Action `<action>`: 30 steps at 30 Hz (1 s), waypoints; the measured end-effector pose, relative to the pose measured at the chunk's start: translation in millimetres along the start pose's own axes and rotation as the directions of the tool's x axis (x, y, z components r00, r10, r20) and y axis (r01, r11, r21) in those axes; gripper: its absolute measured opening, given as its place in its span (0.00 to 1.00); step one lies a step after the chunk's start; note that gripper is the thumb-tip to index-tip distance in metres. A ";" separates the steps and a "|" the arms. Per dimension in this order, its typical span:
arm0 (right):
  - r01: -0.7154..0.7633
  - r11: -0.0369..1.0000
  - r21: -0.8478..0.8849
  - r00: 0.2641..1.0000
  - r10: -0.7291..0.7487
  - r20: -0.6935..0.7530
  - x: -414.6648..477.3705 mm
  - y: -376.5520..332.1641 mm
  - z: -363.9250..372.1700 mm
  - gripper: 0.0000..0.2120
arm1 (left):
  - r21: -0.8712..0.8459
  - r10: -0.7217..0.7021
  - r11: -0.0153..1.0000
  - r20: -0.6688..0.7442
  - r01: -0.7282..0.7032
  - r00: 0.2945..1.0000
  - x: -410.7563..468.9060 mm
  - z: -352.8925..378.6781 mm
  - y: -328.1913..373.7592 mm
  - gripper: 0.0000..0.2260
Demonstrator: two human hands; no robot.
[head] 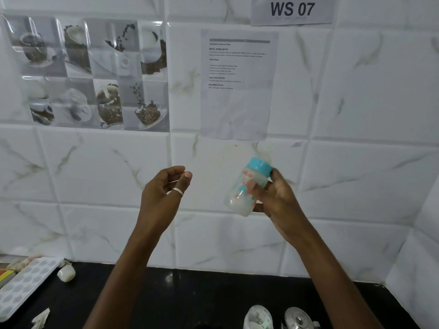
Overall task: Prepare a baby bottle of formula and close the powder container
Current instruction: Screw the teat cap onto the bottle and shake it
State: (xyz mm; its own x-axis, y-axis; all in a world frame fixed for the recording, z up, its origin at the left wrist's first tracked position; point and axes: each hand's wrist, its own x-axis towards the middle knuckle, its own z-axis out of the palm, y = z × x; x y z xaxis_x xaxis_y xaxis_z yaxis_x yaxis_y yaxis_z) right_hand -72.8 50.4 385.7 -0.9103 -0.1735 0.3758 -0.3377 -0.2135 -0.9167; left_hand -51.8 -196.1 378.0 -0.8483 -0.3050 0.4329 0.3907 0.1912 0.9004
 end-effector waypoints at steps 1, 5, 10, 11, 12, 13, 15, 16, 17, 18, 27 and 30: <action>0.045 0.994 0.104 0.998 -0.040 -0.052 1.9 -1.6 -1.5 0.29 | -0.001 0.000 1.000 0.003 0.000 1.000 -0.2 0.8 0.1 0.12; 0.167 0.921 0.353 0.971 -0.091 -0.222 9.0 -6.8 -3.7 0.22 | 0.007 -0.001 1.000 0.003 0.001 1.000 -0.6 0.1 -0.8 0.13; 0.009 0.999 -0.040 0.999 -0.007 0.053 -1.2 3.3 0.7 0.25 | 0.011 0.004 1.000 0.009 -0.004 1.000 -0.6 3.9 -0.1 0.12; 0.033 0.997 0.075 0.999 -0.033 -0.011 0.2 -0.1 0.7 0.24 | 0.010 0.006 1.000 0.012 -0.006 1.000 -1.0 4.5 0.3 0.13; 0.072 0.970 0.232 0.994 -0.051 -0.092 2.0 -3.8 0.1 0.24 | 0.010 0.009 1.000 0.014 -0.009 1.000 -1.5 4.3 0.5 0.13; 0.122 0.926 0.357 0.985 -0.068 -0.162 4.3 -6.9 -1.3 0.23 | 0.013 0.010 1.000 0.014 -0.011 1.000 -1.7 3.8 0.6 0.13; 0.154 0.919 0.363 0.980 -0.094 -0.177 5.6 -8.8 -1.5 0.22 | 0.018 0.010 1.000 0.010 -0.010 1.000 -1.9 1.0 0.2 0.13; 0.119 0.959 0.256 0.989 -0.090 -0.119 3.9 -7.0 0.5 0.22 | 0.017 0.009 1.000 0.008 -0.009 1.000 -1.5 0.3 0.0 0.12; 0.065 0.990 0.124 0.998 -0.063 -0.023 1.0 -3.4 2.4 0.22 | 0.015 0.008 1.000 0.006 -0.008 1.000 -1.1 -0.1 -0.1 0.12; 0.030 0.999 0.025 0.998 -0.031 0.058 -1.3 -0.1 2.8 0.23 | 0.012 0.007 1.000 0.005 -0.007 1.000 -0.7 -0.3 -0.1 0.11; 0.063 0.995 0.076 0.996 -0.058 -0.065 3.1 -1.3 -4.6 0.27 | -0.001 0.011 1.000 0.006 -0.011 1.000 0.5 0.3 0.9 0.12; 0.026 1.000 0.005 0.998 -0.027 0.057 -2.7 1.7 -8.1 0.31 | 0.001 0.016 1.000 0.013 -0.016 1.000 0.1 1.5 1.0 0.12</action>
State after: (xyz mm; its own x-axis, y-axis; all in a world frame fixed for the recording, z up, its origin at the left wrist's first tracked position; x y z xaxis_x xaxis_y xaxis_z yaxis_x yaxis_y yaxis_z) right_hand -72.9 58.2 382.1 -0.8860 -0.2218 0.4072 -0.3604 -0.2232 -0.9057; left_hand -52.1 -194.5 378.9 -0.8464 -0.2898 0.4468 0.4040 0.1971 0.8933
